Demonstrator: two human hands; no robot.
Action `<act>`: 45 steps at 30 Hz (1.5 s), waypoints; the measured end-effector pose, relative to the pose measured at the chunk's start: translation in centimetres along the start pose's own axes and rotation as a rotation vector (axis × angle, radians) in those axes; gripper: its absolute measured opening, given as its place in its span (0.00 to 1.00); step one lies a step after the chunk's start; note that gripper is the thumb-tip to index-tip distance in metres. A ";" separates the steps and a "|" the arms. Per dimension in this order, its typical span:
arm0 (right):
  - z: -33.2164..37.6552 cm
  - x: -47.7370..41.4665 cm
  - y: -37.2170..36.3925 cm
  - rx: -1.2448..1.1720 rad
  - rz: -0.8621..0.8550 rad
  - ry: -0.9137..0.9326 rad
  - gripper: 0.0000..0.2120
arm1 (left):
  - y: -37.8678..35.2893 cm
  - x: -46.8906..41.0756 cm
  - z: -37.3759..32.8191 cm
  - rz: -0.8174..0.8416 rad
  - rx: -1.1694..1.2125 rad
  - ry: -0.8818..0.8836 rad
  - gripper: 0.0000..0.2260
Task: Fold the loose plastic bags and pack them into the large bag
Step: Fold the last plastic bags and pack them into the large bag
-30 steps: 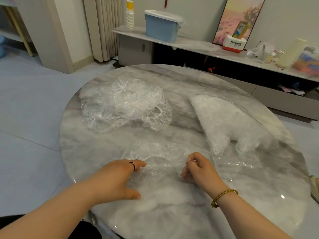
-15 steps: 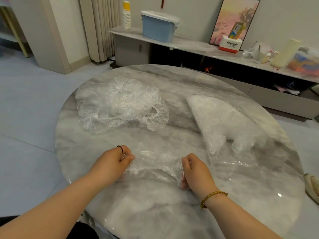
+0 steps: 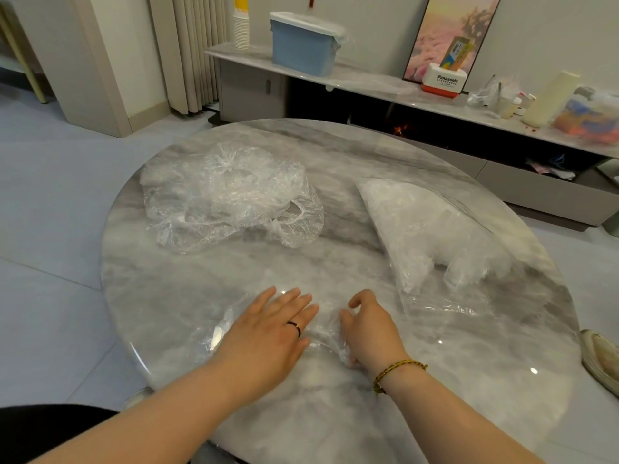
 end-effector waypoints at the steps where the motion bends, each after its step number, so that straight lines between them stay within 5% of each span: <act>1: 0.1 0.2 0.0 -0.009 -0.024 0.007 0.09 | -0.4 -0.2 -0.2 0.103 0.022 0.040 0.29; 4: 0.4 0.9 0.0 0.096 -0.123 0.056 0.20 | -1.7 -0.5 0.5 0.227 0.071 0.120 0.45; 6: 0.9 1.5 0.4 0.305 -0.456 0.289 0.19 | -2.3 -0.8 0.8 0.279 0.097 0.146 0.48; 8: 1.3 1.6 0.0 0.386 -0.574 0.491 0.17 | -2.7 -1.1 0.9 0.318 0.094 0.142 0.55; 10: 1.2 1.3 -1.2 0.487 -0.485 0.611 0.18 | -3.0 -1.2 0.8 0.334 0.077 0.137 0.63; 14: 0.6 0.6 -2.5 0.690 -0.187 0.485 0.22 | -3.3 -1.3 0.9 0.367 0.111 0.163 0.64; 19: -0.2 -0.4 -2.1 0.638 -0.070 0.491 0.45 | -3.2 -1.3 0.9 0.391 0.120 0.176 0.64; 26: -0.2 -0.7 -2.1 0.564 0.001 0.518 0.48 | -3.0 -1.4 0.9 0.411 0.129 0.167 0.64; 28: -0.1 -0.6 -1.9 0.512 -0.061 0.506 0.45 | -2.8 -1.5 0.9 0.406 0.175 0.179 0.58; 31: 1.0 0.2 -1.1 0.396 -0.340 0.712 0.23 | -1.3 -2.1 1.9 0.257 0.242 0.231 0.28; 34: 2.4 2.3 -1.1 0.223 -0.322 0.962 0.13 | -0.2 -2.2 3.8 0.163 0.290 0.296 0.13; 40: 2.3 6.1 -4.6 0.406 -0.003 1.151 0.14 | -0.4 -0.6 5.1 0.168 0.297 0.427 0.06; 45: 1.7 6.0 -5.5 0.480 -0.079 1.104 0.14 | 0.0 0.2 5.6 0.168 0.301 0.432 0.12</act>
Point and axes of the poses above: each hand's wrist, its own x-axis away from the middle knuckle, its own y-axis out of the back of the hand, z = x × y, the point moved 3 cm from there along -x, towards the middle knuckle, and after that the axes turned 9 degrees about -y, right-handed, at the moved point
